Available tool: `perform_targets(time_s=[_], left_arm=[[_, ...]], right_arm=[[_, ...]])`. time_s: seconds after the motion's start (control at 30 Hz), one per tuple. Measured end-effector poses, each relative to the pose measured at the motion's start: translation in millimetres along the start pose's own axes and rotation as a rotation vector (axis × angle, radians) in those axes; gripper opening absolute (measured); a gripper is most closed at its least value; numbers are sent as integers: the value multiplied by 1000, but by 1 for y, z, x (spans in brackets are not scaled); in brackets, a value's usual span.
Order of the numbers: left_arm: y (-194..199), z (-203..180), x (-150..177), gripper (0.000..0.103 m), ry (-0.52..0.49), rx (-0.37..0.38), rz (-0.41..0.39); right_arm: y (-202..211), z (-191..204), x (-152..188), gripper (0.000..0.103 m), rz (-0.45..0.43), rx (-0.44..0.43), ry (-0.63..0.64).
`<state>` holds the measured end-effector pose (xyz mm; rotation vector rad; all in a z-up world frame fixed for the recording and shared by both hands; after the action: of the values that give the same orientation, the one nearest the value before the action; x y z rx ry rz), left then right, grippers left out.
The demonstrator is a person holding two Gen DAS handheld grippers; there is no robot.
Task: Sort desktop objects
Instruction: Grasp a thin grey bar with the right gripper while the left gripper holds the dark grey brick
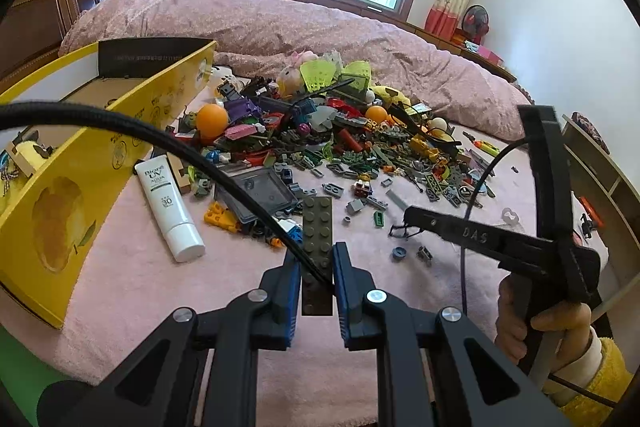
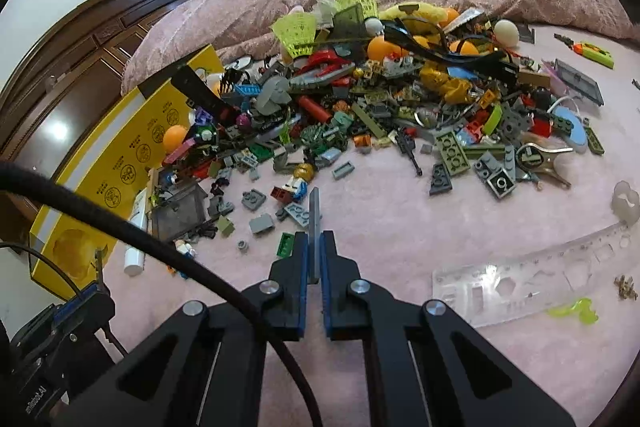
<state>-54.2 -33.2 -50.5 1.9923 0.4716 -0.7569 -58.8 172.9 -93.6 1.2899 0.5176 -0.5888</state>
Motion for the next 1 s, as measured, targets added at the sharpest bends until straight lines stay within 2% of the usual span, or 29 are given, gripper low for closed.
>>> perform_targets(time_s=[0.13, 0.27, 0.43, 0.47, 0.67, 0.83, 1.0], left_arm=[[-4, 1, 4, 16, 0, -6, 13], [-8, 2, 5, 16, -1, -11, 21], [-11, 5, 5, 16, 18, -6, 34], [-12, 5, 6, 16, 20, -13, 37], [-16, 7, 5, 16, 22, -44, 38], [-9, 7, 0, 16, 25, -47, 14], [5, 5, -6, 16, 26, -44, -16]], right_arm=[[-14, -3, 6, 13, 55, 12, -7], [-22, -2, 2, 14, 55, 24, 19], [-33, 3, -6, 13, 53, 63, 87], [-34, 4, -7, 9, 50, 69, 95], [-21, 0, -10, 8, -18, 46, 44], [18, -9, -15, 8, -131, -32, -52], [54, -2, -23, 8, -188, -52, -33]])
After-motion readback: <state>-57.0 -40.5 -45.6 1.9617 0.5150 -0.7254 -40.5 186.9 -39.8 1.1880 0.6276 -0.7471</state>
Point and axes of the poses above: each gripper's, at about its wrist camera, not at the fingertips, and y roughly against the way its jaws point, z to its left, x to its underside, the point moved 5 cm from there along -y, roughly the way its jaws point, and after that the axes turned 11 degrees about y, right-handed, at the moved point
